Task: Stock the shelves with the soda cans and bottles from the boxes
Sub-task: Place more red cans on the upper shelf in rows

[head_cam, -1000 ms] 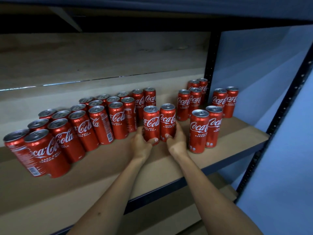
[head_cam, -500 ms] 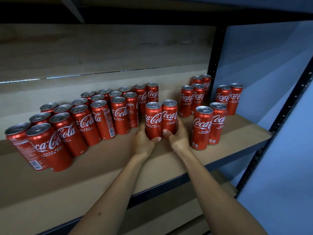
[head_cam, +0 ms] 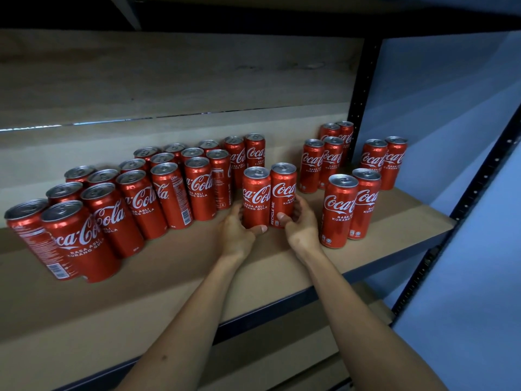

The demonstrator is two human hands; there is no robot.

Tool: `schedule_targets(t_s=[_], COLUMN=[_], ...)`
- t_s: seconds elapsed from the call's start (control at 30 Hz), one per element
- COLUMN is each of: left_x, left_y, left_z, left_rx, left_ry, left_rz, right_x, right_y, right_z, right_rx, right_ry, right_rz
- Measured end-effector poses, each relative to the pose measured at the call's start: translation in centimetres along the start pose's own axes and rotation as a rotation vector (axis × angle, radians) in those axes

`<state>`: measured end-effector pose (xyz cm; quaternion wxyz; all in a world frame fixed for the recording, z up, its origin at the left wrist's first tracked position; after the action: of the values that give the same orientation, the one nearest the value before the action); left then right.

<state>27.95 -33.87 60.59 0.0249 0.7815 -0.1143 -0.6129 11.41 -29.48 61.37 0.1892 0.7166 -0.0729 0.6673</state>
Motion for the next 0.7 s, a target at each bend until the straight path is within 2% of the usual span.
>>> schedule_targets(t_s=[0.23, 0.43, 0.7], left_x=[-0.5, -0.9, -0.6], left_y=[-0.3, -0.6, -0.6], left_z=[-0.3, 0.3, -0.7], left_rx=[-0.033, 0.078, -0.066], left_ry=[0.029, -0.026, -0.063], left_rz=[0.011, 0.032, 0.001], right_x=[0.2, 0.5, 0.3], right_y=[-0.2, -0.3, -0.3], right_z=[0.1, 0.1, 0.0], right_rx=[-0.014, 0.001, 0.000], right_ry=[0.019, -0.008, 0.008], right_rz=[0.003, -0.007, 0.023])
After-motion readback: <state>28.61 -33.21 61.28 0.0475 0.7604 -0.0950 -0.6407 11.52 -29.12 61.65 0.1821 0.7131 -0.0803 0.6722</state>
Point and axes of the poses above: each hand's wrist, its own y-axis towards the middle knuckle, its own z-axis out of the palm, x = y × z, the point moved 8 cm from there along y, towards the middle knuckle, and after that the axes turned 5 degrees about x, right-handed, at the moved point
